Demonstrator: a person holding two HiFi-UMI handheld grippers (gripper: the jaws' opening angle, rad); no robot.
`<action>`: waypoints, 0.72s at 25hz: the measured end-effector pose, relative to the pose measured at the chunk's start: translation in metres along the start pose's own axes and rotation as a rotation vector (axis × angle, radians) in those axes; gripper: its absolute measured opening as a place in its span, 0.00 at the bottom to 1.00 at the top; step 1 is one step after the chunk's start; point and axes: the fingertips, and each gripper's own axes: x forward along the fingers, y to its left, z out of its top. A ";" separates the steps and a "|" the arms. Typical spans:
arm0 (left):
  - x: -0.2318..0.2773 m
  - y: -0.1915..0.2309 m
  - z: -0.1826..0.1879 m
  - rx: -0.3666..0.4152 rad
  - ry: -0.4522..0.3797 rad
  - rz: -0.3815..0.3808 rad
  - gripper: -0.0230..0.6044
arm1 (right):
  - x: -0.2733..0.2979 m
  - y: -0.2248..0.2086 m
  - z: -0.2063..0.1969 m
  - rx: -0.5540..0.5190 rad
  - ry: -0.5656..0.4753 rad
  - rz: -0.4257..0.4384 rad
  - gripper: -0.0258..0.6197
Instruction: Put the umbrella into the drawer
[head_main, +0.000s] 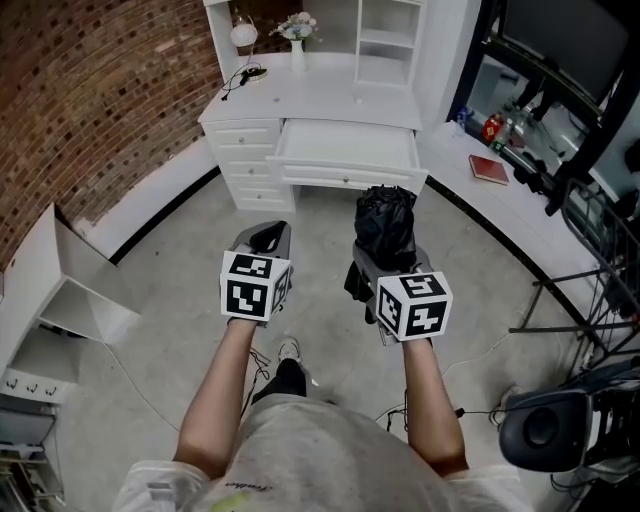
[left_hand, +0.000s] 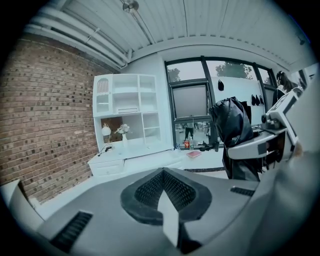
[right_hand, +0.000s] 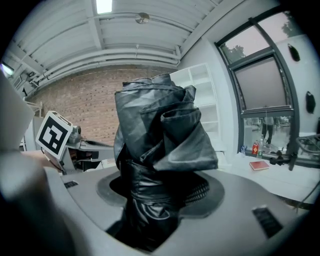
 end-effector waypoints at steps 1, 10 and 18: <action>0.006 0.004 0.000 -0.003 0.000 -0.002 0.03 | 0.007 -0.001 0.000 -0.001 0.003 0.000 0.43; 0.065 0.058 0.013 -0.007 0.018 -0.044 0.03 | 0.079 -0.011 0.019 0.011 0.037 -0.035 0.43; 0.112 0.110 0.029 -0.012 0.031 -0.096 0.03 | 0.139 -0.016 0.043 0.042 0.057 -0.089 0.43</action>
